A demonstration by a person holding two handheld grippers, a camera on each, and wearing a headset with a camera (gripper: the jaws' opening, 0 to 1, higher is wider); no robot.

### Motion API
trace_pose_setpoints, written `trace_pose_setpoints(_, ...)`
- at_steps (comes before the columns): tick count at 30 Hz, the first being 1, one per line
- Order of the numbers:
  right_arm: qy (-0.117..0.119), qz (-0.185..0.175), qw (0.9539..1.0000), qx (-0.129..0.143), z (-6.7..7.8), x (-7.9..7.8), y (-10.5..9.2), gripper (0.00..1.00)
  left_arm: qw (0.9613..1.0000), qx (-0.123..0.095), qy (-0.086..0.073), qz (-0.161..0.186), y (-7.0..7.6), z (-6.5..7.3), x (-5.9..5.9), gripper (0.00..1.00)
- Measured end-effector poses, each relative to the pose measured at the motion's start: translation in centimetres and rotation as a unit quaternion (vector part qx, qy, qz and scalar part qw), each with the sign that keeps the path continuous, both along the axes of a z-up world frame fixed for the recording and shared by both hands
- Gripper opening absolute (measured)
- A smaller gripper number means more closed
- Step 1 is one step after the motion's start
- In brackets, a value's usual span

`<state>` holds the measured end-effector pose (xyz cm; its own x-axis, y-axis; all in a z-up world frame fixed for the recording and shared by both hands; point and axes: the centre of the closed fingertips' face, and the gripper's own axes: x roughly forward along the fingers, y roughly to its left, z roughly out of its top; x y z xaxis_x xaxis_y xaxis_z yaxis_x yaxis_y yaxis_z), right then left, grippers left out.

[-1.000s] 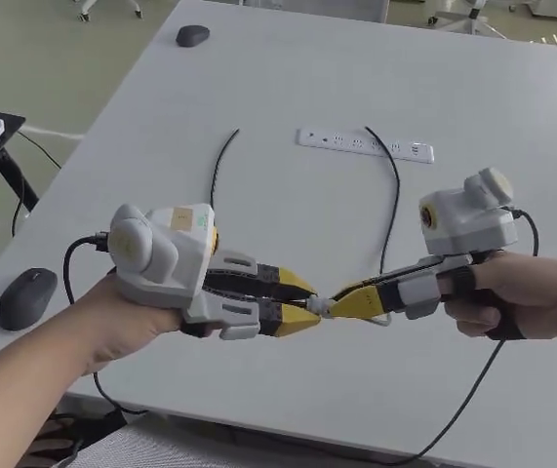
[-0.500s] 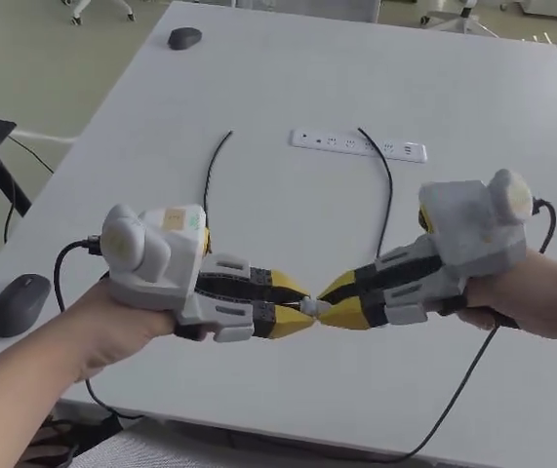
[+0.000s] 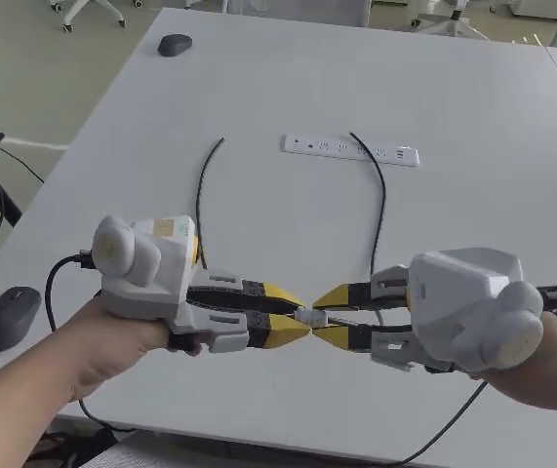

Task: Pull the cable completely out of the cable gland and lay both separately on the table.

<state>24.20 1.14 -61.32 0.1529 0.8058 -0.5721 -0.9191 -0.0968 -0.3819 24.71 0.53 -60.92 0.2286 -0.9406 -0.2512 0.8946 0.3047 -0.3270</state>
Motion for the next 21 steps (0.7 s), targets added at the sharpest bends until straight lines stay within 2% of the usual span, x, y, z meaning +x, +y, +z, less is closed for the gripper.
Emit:
trace_pose_setpoints(1,-0.016,0.001,0.9999,-0.004,0.0,0.0,0.1,0.07,1.0000,-0.001,0.001,0.001,0.1,0.1,0.1,0.15)
trace_pose_setpoints(3,-0.024,-0.004,0.9997,-0.008,0.0,0.0,0.2,0.07,1.0000,-0.002,0.002,0.001,0.1,0.1,0.2,0.15)
trace_pose_setpoints(9,-0.022,-0.009,0.9997,-0.004,0.2,0.3,0.2,0.08,1.0000,-0.003,0.000,0.004,0.2,0.1,0.5,0.15)
trace_pose_setpoints(17,0.005,-0.020,0.9998,0.002,0.3,0.1,0.1,0.09,1.0000,-0.004,-0.002,0.001,0.0,0.2,0.3,0.15)
trace_pose_setpoints(20,0.020,-0.050,0.9982,0.027,1.1,0.7,0.0,0.11,0.9999,-0.009,-0.003,0.007,0.0,0.4,0.4,0.15)
trace_pose_setpoints(21,0.033,-0.057,0.9971,0.037,1.3,0.6,0.0,0.12,0.9999,-0.013,-0.005,0.010,0.1,0.7,0.5,0.15)
